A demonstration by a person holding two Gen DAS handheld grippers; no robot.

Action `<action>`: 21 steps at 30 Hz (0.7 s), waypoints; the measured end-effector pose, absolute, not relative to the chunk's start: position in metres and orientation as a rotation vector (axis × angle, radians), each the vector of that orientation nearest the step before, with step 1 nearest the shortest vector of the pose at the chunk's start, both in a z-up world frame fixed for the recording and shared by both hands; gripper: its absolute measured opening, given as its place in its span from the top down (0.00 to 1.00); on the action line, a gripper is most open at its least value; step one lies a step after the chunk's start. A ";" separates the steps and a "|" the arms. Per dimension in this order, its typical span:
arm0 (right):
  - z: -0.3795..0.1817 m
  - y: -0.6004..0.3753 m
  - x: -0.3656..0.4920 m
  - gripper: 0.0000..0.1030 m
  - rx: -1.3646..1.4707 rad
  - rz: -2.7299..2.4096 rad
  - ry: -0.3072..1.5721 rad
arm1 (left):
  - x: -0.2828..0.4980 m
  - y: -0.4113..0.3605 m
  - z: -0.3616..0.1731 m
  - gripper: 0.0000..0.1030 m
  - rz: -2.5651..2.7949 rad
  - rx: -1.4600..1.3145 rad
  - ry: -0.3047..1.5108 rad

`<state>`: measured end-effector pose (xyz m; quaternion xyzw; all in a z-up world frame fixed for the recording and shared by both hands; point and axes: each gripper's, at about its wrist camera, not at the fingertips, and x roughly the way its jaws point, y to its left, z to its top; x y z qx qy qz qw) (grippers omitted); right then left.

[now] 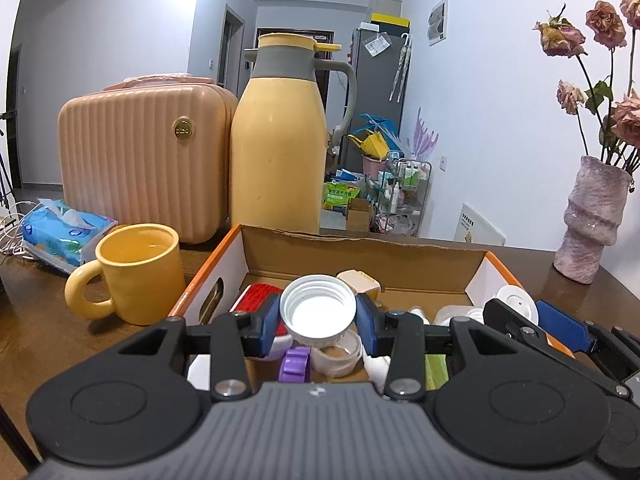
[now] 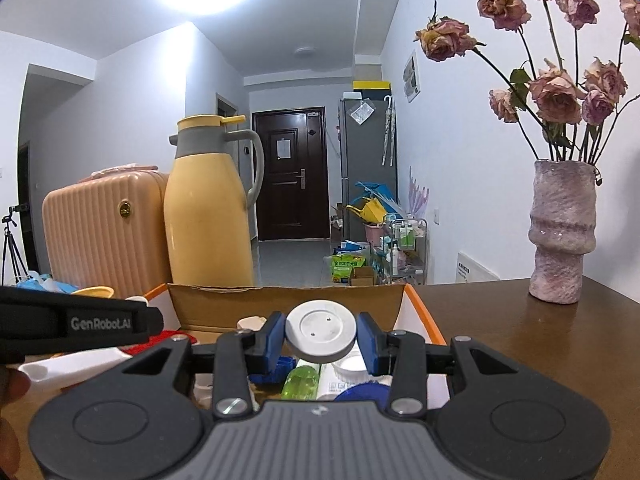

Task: Organize rigid objects
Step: 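Carry both white caps with both tools over the box, then open both tools to drop the two white caps into the box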

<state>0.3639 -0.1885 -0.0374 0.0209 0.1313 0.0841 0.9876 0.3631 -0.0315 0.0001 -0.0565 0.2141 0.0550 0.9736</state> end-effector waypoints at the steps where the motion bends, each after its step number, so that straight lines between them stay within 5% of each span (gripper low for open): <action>1: -0.038 -0.188 0.367 0.63 0.041 0.170 0.264 | 0.366 -0.031 0.000 0.61 0.111 -0.113 0.433; 21: -0.042 -0.188 0.414 0.63 0.001 0.170 0.305 | 0.410 -0.026 -0.006 0.61 0.124 -0.088 0.451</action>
